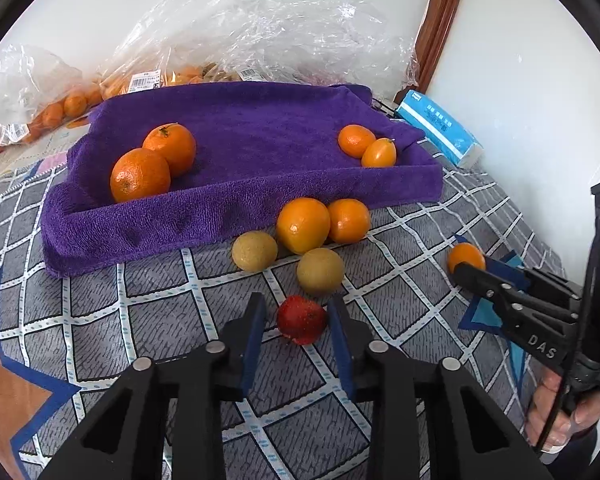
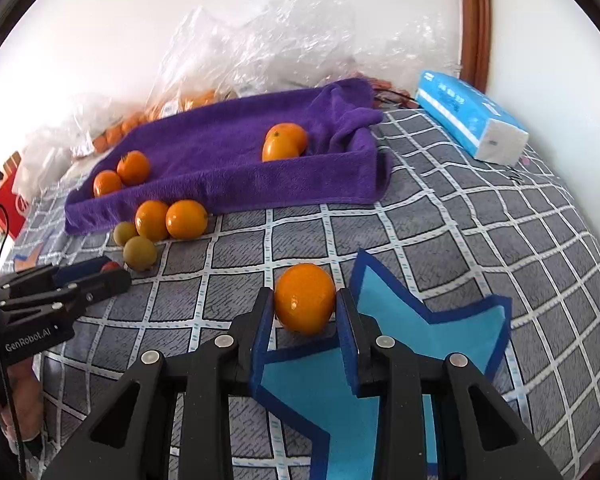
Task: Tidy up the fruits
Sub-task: 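Grasp the small red fruit with the left tool while the right tool grasps an orange, then carry the red fruit toward the towel while the right tool carries its orange there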
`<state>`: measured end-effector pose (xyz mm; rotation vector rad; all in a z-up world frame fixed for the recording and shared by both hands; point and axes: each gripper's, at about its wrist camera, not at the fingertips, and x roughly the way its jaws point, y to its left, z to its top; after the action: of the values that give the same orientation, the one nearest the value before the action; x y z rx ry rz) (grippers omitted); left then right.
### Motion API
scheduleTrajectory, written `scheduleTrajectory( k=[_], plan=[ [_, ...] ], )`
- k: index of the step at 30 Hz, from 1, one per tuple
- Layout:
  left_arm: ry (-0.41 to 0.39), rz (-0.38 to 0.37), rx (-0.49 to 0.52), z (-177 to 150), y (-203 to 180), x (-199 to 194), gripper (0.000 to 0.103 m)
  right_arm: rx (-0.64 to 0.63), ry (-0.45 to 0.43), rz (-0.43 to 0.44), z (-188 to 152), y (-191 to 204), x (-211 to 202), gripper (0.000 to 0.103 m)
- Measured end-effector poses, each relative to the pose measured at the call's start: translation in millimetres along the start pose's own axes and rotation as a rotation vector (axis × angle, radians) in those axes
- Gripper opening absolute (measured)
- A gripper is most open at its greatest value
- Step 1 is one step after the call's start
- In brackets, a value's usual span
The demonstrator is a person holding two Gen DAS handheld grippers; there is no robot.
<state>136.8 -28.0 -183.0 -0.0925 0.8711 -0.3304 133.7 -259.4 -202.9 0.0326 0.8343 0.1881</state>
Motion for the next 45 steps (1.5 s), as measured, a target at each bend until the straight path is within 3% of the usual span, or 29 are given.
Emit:
scheduleTrajectory(
  k=[8,25,31,45],
  plan=[
    [-0.01,-0.061,-0.05,0,9,-2,0.024,0.017,0.032,0.039,2,-4,10,0.032],
    [-0.091,-0.139,-0.167,1,32,-16,0.024,0.048,-0.036,0.079,1,-8,-4,0.032],
    [-0.126,-0.137,-0.213,0,39,-24,0.024,0.062,-0.028,0.054,1,-11,-3,0.032],
    [-0.181,-0.089,-0.177,1,32,-38,0.024,0.076,-0.05,0.004,11,1,-19,0.032]
  ],
)
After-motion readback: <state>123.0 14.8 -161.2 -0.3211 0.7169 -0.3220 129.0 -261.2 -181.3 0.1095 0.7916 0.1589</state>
